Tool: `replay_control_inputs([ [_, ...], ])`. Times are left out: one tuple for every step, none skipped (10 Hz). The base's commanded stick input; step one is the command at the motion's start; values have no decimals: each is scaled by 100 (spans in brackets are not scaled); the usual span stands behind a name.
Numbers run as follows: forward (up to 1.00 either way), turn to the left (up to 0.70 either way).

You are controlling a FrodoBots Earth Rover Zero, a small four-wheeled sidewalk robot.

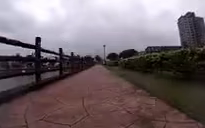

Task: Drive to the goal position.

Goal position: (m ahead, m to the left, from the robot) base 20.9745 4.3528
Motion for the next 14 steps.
replay_control_inputs([
  [100, 0],
  [100, 0],
  [100, 0],
  [100, 0],
  [100, 0],
  [100, 0],
  [100, 25],
  [100, 40],
  [100, 40],
  [100, 34],
  [100, 22],
  [100, 10],
  [100, 0],
  [100, 0],
])
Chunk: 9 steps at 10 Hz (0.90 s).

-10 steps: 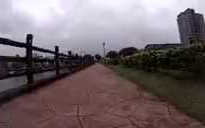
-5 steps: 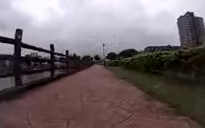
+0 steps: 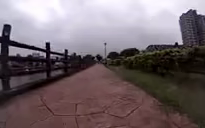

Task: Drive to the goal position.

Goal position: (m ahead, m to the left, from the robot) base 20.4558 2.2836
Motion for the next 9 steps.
replay_control_inputs([
  [100, 0],
  [100, 0],
  [100, 0],
  [100, 0],
  [100, 0],
  [100, 0],
  [100, 0],
  [100, 0],
  [100, 0],
])
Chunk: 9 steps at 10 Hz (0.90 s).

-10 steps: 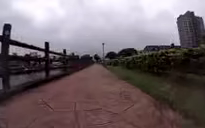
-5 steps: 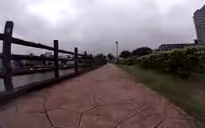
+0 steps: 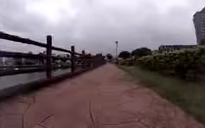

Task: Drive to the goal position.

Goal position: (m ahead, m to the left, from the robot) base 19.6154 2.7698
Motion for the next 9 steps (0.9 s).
replay_control_inputs([
  [100, 0],
  [100, 0],
  [100, 0],
  [100, 0],
  [100, 0],
  [100, 0],
  [100, 0],
  [100, 0],
  [100, 0],
])
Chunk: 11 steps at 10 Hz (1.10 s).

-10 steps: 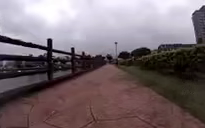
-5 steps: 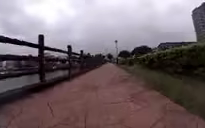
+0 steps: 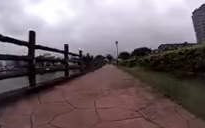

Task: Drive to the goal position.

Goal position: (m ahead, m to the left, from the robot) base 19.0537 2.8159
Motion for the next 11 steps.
replay_control_inputs([
  [100, 0],
  [100, 0],
  [100, 0],
  [100, 0],
  [100, 0],
  [100, 0],
  [100, 0],
  [100, 0],
  [100, 0],
  [100, 0],
  [100, 0],
])
